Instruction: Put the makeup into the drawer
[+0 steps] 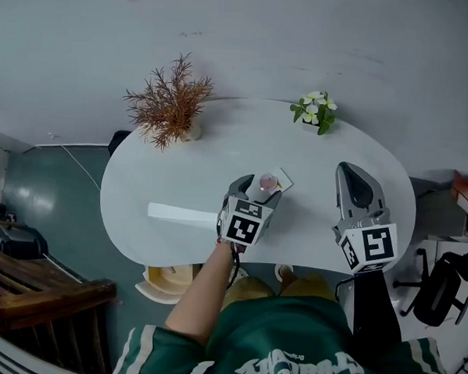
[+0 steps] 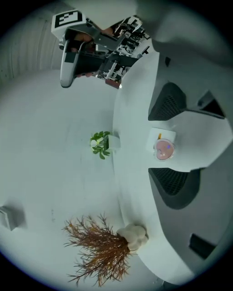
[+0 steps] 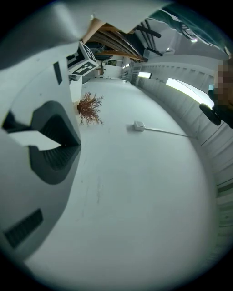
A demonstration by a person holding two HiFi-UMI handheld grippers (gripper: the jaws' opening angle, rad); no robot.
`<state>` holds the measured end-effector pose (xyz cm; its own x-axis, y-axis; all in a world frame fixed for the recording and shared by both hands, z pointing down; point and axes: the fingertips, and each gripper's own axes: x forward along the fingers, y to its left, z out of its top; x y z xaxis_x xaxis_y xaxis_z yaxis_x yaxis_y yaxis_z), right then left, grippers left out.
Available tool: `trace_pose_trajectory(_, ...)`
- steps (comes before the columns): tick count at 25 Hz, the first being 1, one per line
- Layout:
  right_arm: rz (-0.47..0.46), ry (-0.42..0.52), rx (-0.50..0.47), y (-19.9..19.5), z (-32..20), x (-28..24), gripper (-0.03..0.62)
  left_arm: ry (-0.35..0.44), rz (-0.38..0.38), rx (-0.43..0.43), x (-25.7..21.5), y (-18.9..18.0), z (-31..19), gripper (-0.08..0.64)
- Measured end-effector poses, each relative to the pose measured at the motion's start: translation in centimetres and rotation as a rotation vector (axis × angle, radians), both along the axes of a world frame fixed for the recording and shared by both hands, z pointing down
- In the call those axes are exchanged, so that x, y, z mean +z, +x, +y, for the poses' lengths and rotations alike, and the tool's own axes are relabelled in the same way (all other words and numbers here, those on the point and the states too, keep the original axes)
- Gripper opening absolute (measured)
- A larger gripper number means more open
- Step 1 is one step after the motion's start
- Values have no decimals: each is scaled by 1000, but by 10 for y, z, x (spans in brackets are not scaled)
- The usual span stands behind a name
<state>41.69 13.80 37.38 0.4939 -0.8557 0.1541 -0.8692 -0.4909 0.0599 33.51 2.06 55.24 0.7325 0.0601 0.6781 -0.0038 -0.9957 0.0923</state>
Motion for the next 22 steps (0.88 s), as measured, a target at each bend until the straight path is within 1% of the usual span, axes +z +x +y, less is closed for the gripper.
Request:
trace_pose_trajectory(6, -24, -11, 17, 21, 15, 16, 3, -9, -129, -20, 42, 11, -3, 324)
trace_pose_trajectory(12, -40, -17, 33, 34, 25, 25, 3, -18, -213, -28, 67, 15, -6, 324)
trace_pose_trajectory(14, -43, -15, 39, 37, 28, 27, 3, -38, -222, -38, 70, 16, -7, 320)
trace_pose_trajectory(16, -44, -13, 42, 39, 29, 27, 3, -54, -226, -35, 69, 17, -5, 227)
trace_pose_trajectory(19, -45, -11, 42, 41, 29, 28, 3, -50, -240, 7, 69, 18, -1, 225)
trace_pose_trajectory(22, -44, -10, 38, 41, 26, 27, 3, -37, -213, -2, 62, 19, -5, 225)
